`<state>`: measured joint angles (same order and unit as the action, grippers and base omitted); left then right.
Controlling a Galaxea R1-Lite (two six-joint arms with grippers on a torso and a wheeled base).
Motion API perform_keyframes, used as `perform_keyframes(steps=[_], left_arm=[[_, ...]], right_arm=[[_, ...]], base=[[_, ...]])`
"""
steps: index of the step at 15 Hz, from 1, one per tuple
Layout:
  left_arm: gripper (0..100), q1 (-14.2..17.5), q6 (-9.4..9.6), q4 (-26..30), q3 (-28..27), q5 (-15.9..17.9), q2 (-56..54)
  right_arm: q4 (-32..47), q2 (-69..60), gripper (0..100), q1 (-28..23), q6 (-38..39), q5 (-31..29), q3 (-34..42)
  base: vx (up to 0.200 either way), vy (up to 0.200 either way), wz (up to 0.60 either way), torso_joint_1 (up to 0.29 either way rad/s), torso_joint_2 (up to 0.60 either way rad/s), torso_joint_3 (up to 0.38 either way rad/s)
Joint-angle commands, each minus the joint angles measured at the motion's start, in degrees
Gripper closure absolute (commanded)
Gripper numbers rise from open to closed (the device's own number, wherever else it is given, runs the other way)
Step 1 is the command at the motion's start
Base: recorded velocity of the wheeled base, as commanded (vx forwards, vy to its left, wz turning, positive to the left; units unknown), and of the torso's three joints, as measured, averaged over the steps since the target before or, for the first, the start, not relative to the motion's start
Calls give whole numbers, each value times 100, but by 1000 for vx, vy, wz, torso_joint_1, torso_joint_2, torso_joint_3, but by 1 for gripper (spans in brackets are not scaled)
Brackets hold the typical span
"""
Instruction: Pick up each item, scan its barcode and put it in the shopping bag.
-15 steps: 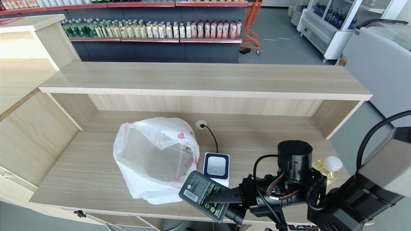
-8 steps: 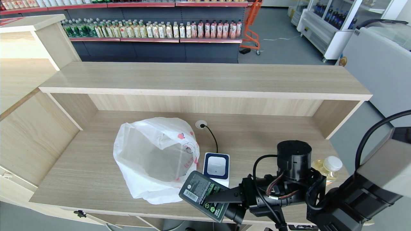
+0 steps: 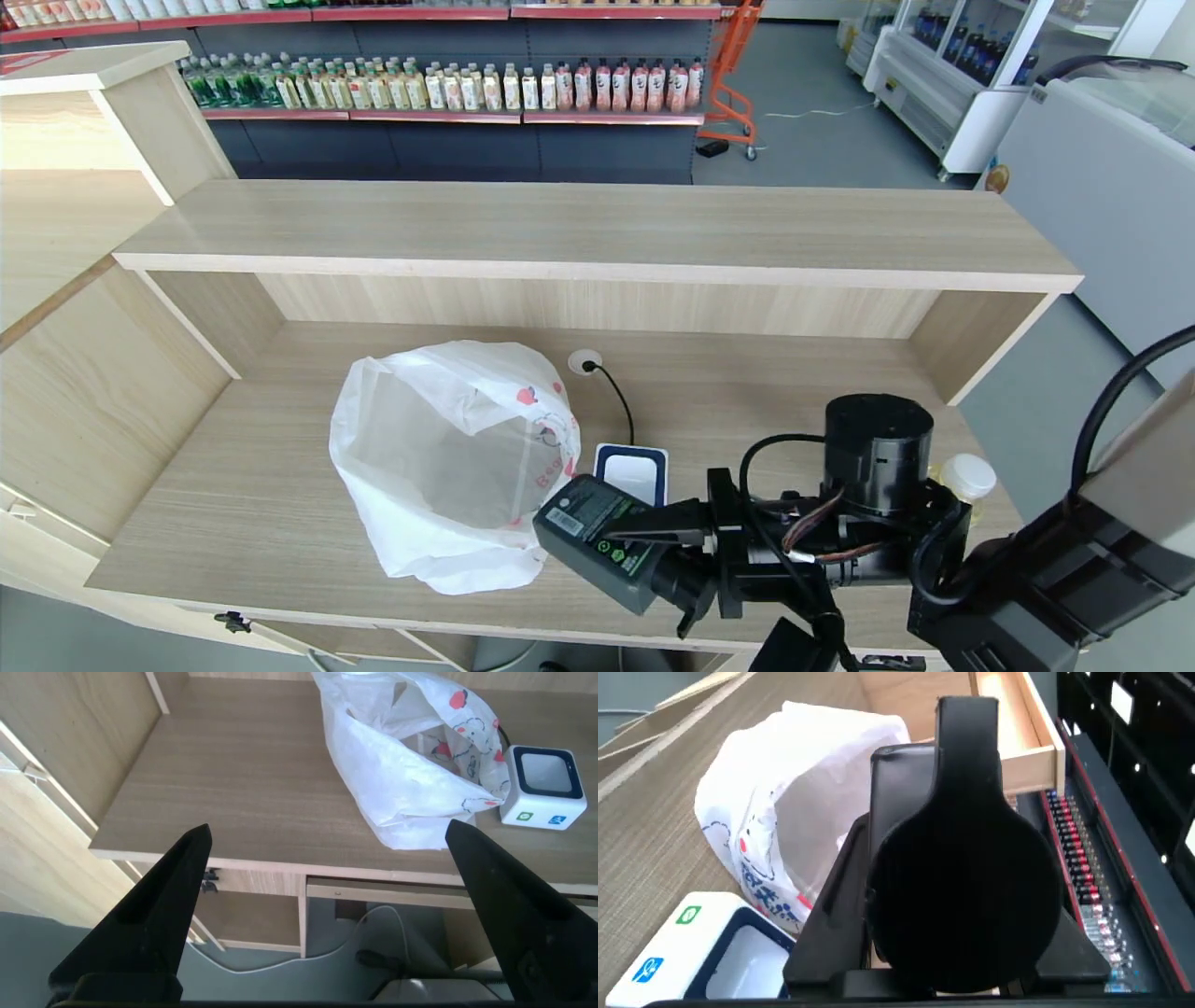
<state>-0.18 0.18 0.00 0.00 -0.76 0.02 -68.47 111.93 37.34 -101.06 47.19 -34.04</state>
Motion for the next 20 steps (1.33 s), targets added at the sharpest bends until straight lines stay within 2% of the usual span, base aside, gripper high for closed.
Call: perform_keyframes(steps=[1,2,3,5,7,9,11,14,20], left_arm=[[0,1,-1,0,0,-4,-2],[0,1,-1,0,0,-4,-2],[0,1,-1,0,0,-4,-2],[0,1,-1,0,0,-4,-2],[0,1,-1,0,0,-4,-2],[0,1,-1,0,0,-4,-2],[0,1,-1,0,0,-4,-2],[0,1,-1,0,0,-4,-2],[0,1,-1,0,0,-4,-2]], right_arm=[[-157,-1780,100,-421,1967,-1678,714],[177,-2290,100,-464,3119,-2003,1004],[352,-2571,100,-517,3699,-2091,1013],[554,-3125,100,-1589,6045,-2161,995],[880,-3468,100,-2126,9025,-2197,1189],[1723,-3696,100,-2161,10809,-2355,1242],[2251,-3775,100,-2099,12497,-2434,1303],[2356,-3617,100,-1879,13850,-2425,1294],[2347,-3028,100,-1879,14035,-2451,1435]], base=[[0,0,0,0,0,0],[0,0,0,0,0,0],[0,0,0,0,0,0],[0,0,0,0,0,0],[0,0,0,0,0,0],[0,0,0,0,0,0],[0,0,0,0,0,0],[0,0,0,0,0,0],[0,0,0,0,0,0]])
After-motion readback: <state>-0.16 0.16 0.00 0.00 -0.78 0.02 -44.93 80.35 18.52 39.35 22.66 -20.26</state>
